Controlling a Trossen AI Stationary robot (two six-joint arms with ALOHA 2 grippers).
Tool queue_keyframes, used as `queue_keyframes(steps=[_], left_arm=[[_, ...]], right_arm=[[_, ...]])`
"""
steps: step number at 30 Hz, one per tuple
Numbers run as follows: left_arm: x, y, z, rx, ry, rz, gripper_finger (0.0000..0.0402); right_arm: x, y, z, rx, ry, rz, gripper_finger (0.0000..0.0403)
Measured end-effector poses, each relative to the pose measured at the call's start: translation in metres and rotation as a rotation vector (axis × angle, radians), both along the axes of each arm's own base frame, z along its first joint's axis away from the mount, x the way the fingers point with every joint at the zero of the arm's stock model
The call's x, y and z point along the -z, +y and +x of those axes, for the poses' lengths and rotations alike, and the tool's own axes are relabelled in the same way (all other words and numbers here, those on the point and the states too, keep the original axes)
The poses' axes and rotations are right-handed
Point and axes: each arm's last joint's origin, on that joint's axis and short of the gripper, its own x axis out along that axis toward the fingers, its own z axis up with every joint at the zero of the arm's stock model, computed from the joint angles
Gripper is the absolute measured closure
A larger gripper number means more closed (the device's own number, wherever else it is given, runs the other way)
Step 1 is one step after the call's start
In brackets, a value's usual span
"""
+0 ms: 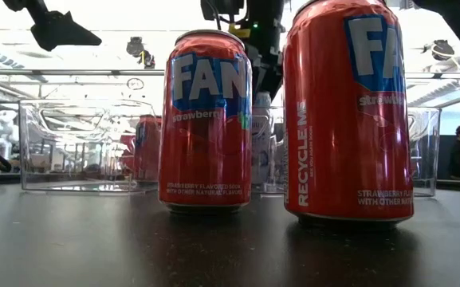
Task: Sort soda cans
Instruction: Put the white-blue soda can into the center transparent bin, then put the red soda can into the middle left transparent bin
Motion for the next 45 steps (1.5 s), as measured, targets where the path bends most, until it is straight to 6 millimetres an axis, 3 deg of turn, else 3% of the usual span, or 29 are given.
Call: queue_keyframes(steps=[11,20,23,32,38,45], left_arm=[[0.000,0.000,0.000,0.000,0.002,0.002,0.0003],[0.001,-0.002,0.000,0.049,0.018,-0.021,0.0003],[0.001,-0.001,0.000,0.052,0.019,-0.015,0.0003],[0.001,-0.002,0.000,0.049,0.018,-0.021,0.0003],[0.000,-0.002,0.000,0.049,0.009,-0.027,0.0003],[-0.002,-0.003,0.002,0.048,-0.013,-0.041,0.0004]], right_arm=[[0.001,0.001,0.000,-0.019,0.008,-0.002,0.0092],[-0.001,0.001,-0.002,-0.017,0.024,0.000,0.0082],[-0.012,0.001,-0.005,-0.015,0.027,0.002,0.0082],[-0.074,0.007,-0.014,0.054,-0.115,0.010,0.0081],[-0.093,0.047,-0.022,0.052,-0.169,0.037,0.0080],[-0.085,0.123,-0.033,-0.003,-0.163,0.086,0.0081]])
